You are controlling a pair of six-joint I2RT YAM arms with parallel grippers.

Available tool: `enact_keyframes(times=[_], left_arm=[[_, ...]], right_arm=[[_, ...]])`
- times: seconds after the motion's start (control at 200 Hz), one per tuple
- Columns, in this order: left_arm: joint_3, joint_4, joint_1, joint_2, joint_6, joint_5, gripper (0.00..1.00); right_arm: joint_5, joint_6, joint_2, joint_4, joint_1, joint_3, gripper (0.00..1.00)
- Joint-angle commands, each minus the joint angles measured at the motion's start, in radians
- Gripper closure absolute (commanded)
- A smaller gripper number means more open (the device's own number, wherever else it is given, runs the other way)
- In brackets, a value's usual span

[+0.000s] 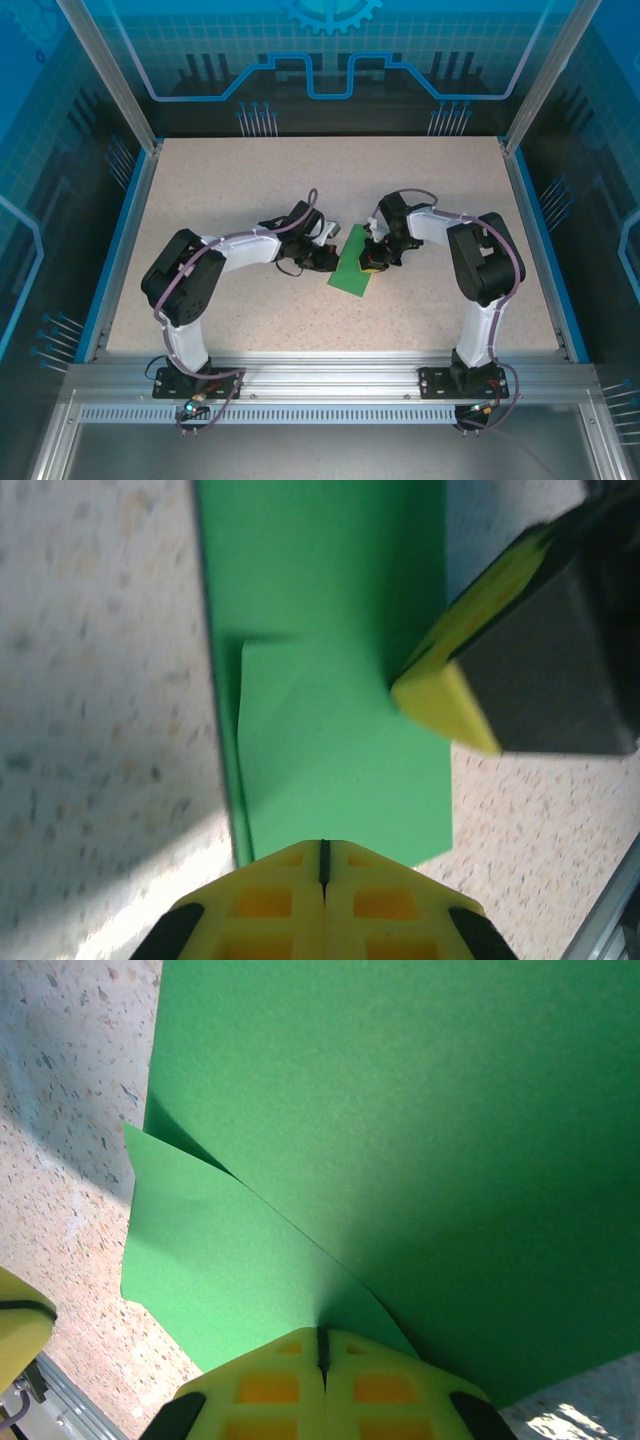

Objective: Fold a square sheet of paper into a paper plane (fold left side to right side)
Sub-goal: Fold the triangle a second time at the center of the table.

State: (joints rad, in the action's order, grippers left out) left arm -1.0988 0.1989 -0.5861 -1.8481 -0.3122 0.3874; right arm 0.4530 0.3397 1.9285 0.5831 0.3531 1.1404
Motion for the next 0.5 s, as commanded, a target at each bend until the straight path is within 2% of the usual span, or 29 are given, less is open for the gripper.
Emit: enact_keyframes(times=[0.0, 0.21, 0.495], left_arm=[[-0.05, -0.001, -0.003, -0.069, 0.023, 0.047, 1.0], [-0.113, 0.016, -0.009, -0.156, 0.039, 0.059, 1.0], [-0.101, 0.11, -0.017, -0.184, 0.088, -0.075, 1.0]], right_arm=[[-0.065, 0.009, 0.048, 0.055, 0.012, -0.018, 1.0], [-0.067, 0.008, 0.045, 0.061, 0.014, -0.016, 1.0], [-0.081, 0.003, 0.041, 0.089, 0.012, 0.002, 1.0]])
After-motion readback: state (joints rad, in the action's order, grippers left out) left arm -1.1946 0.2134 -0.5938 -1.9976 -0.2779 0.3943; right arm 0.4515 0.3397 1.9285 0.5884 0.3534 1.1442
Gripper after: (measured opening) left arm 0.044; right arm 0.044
